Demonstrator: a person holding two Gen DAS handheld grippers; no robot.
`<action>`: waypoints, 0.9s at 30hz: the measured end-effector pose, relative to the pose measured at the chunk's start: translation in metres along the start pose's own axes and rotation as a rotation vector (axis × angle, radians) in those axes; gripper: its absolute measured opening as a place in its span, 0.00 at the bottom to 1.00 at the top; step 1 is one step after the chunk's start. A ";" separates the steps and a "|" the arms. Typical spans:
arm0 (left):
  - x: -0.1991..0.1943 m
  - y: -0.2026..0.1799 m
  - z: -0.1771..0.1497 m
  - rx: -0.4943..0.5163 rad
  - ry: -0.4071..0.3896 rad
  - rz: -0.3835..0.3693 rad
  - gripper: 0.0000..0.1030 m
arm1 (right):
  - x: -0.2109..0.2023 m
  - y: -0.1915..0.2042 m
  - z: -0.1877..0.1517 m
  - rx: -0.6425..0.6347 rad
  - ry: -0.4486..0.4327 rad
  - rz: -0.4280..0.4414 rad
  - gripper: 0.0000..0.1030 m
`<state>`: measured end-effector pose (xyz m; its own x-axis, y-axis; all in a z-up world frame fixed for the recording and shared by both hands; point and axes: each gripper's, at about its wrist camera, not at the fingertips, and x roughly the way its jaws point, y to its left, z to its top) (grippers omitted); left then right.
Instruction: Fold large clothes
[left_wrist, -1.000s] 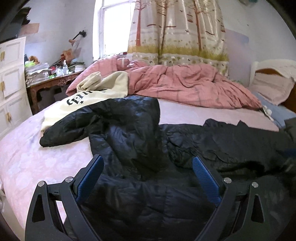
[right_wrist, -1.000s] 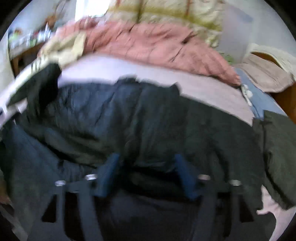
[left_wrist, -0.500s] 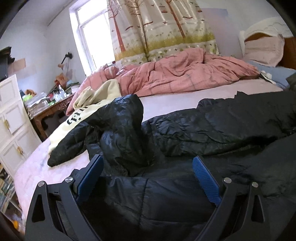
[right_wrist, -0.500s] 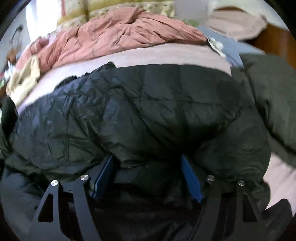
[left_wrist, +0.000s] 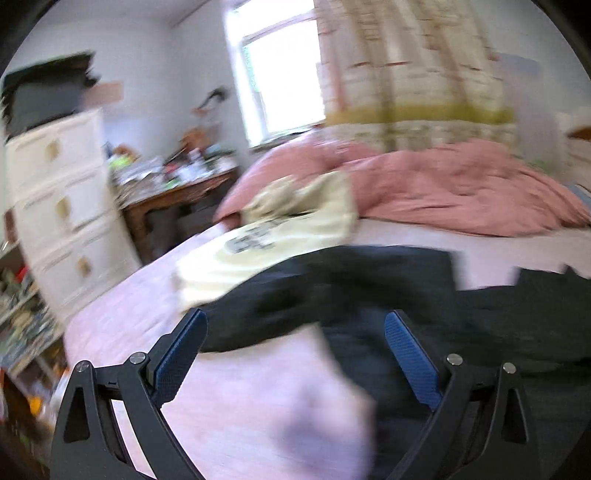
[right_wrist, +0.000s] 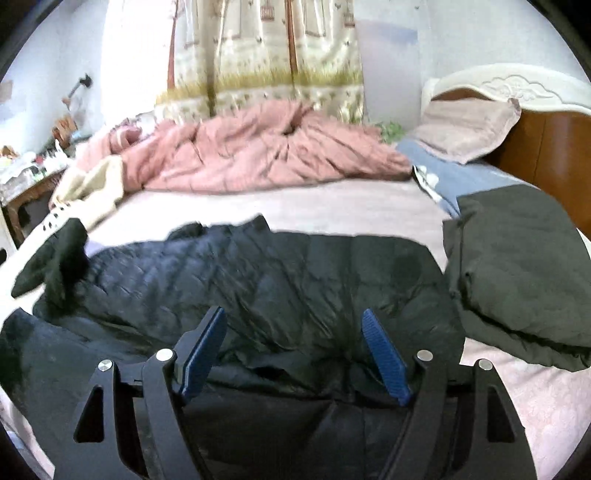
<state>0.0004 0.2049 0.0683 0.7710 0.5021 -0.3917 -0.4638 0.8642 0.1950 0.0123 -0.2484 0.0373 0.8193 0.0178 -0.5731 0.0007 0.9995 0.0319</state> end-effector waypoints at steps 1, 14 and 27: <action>0.021 0.028 -0.004 -0.034 0.029 0.021 0.94 | -0.001 0.001 0.001 -0.006 -0.014 -0.003 0.80; 0.217 0.171 -0.073 -0.565 0.382 -0.142 0.86 | 0.012 0.015 -0.008 -0.083 0.009 0.008 0.80; 0.158 0.142 -0.015 -0.484 0.160 -0.218 0.09 | 0.021 -0.003 -0.016 -0.007 0.062 -0.005 0.80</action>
<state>0.0498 0.4066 0.0212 0.8130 0.2697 -0.5160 -0.4778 0.8155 -0.3266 0.0204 -0.2505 0.0124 0.7824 0.0142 -0.6227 0.0007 0.9997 0.0237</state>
